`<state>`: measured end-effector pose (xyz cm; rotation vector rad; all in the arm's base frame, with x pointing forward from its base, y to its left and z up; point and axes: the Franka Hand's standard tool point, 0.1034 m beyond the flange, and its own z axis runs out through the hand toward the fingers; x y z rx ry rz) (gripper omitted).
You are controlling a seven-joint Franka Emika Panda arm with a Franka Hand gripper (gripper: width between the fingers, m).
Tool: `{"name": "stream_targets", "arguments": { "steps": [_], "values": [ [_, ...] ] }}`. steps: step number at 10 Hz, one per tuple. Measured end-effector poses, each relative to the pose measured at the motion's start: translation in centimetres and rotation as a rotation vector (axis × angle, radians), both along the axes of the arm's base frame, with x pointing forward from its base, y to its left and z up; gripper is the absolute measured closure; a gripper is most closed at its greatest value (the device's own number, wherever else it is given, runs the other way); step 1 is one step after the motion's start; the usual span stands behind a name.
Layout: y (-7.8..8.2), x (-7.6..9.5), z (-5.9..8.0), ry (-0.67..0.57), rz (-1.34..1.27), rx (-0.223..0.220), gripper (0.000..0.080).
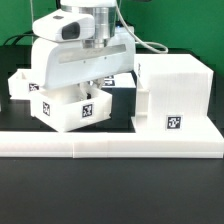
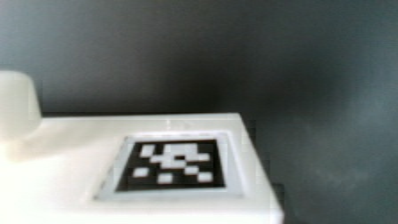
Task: Assemble drawer
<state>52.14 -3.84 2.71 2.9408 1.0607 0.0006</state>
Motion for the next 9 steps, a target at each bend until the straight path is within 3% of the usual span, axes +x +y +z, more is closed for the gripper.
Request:
{"name": "stream_targets", "arguments": {
  "steps": [3, 5, 9],
  "values": [
    [-0.34, -0.06, -0.05, 0.005, 0.164, -0.006, 0.0757],
    [0.49, 0.39, 0.13, 0.009, 0.392, -0.033, 0.0757],
    [-0.24, 0.14, -0.15, 0.024, 0.578, -0.042, 0.0757]
  ]
}}
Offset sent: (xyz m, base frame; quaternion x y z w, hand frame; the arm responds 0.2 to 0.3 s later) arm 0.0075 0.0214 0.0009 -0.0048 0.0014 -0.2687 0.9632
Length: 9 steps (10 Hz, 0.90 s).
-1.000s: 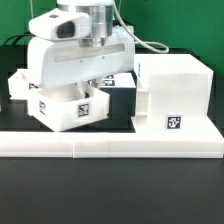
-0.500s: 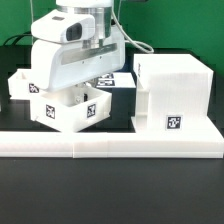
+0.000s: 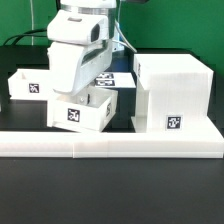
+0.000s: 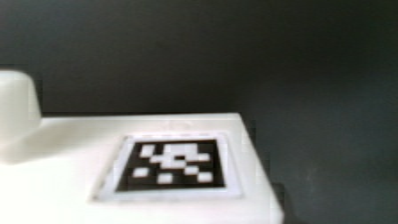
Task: Assemble drawer
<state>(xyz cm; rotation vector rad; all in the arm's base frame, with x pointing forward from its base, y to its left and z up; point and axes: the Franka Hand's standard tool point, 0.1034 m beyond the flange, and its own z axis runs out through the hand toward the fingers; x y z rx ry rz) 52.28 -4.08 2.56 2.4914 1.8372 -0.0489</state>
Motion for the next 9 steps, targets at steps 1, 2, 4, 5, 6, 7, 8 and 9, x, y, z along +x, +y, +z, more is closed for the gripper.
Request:
{"name": "stream_targets", "arguments": {
  "steps": [1, 2, 4, 5, 6, 7, 8, 9],
  "values": [
    [0.26, -0.19, -0.53, 0.018, 0.074, -0.003, 0.0757],
    [0.78, -0.19, -0.63, 0.035, 0.133, -0.006, 0.0757],
    [0.53, -0.24, -0.68, 0.037, 0.151, -0.006, 0.0757],
    [0.57, -0.26, -0.74, 0.035, 0.150, -0.006, 0.0757],
    [0.66, -0.29, -0.90, 0.022, 0.152, -0.006, 0.0757],
    [0.57, -0.37, -0.93, 0.025, 0.150, -0.006, 0.0757],
    [0.54, -0.37, -0.93, 0.026, 0.149, -0.006, 0.0757],
    [0.56, -0.39, -0.97, 0.026, 0.147, -0.006, 0.0757]
  ]
}}
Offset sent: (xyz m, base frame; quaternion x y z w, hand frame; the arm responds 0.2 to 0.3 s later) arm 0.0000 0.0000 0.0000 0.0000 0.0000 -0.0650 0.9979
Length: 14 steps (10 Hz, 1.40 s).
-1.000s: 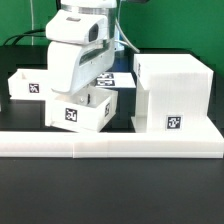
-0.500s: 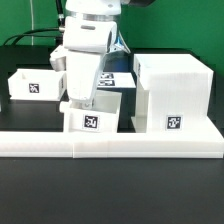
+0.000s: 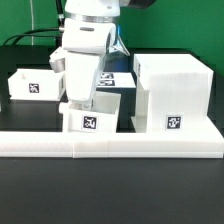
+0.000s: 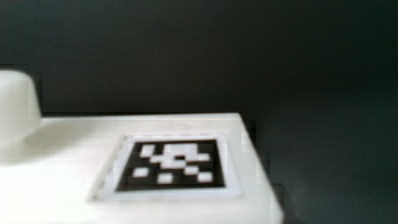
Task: Assemble drawer
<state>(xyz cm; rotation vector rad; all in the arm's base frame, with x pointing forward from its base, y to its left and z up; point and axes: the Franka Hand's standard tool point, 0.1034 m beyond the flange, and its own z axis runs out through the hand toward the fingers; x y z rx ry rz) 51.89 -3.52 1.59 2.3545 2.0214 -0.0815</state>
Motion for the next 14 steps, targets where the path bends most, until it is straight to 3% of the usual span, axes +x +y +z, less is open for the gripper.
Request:
{"name": "stream_targets", "arguments": {
  "steps": [4, 6, 14],
  "values": [
    [1.1, 0.4, -0.1, -0.041, -0.051, 0.007, 0.0757],
    [2.3, 0.5, -0.3, -0.064, -0.080, 0.017, 0.0757],
    [1.9, 0.4, -0.5, -0.007, 0.072, 0.007, 0.0757]
  ]
}}
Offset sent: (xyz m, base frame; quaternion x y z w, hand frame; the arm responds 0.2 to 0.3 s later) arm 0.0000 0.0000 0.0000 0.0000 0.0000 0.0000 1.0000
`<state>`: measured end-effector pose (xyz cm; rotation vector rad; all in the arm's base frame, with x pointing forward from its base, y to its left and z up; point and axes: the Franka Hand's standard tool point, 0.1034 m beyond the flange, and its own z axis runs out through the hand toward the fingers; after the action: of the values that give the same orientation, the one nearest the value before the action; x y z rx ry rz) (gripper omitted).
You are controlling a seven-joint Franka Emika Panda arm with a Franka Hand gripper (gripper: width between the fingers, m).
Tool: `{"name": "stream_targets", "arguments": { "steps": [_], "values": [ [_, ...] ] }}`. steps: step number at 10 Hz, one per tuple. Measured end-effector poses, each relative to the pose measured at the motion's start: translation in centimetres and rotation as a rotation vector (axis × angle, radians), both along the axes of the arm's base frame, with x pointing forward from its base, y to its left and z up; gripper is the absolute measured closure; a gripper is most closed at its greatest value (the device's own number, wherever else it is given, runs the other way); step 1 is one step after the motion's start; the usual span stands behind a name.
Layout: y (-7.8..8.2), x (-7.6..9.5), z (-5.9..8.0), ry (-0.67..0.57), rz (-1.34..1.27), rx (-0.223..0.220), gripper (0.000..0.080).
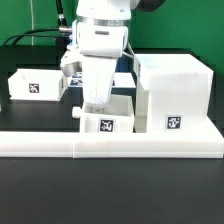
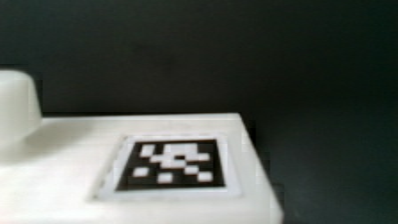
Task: Assemble drawer
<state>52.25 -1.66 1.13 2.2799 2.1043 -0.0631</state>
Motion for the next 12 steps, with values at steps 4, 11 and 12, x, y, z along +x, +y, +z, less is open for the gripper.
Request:
{"name": "stream_targets", "arguments": {
  "steps": [4, 11, 12],
  "values": [
    [-0.3, 0.1, 0.2, 0.027, -0.037, -0.004, 0.0757],
    [-3.0, -0.1, 0.2, 0.028, -0.025, 0.026, 0.0757],
    [-3.5, -0.1, 0.1, 0.028, -0.032, 0.036, 0.0757]
  ]
}}
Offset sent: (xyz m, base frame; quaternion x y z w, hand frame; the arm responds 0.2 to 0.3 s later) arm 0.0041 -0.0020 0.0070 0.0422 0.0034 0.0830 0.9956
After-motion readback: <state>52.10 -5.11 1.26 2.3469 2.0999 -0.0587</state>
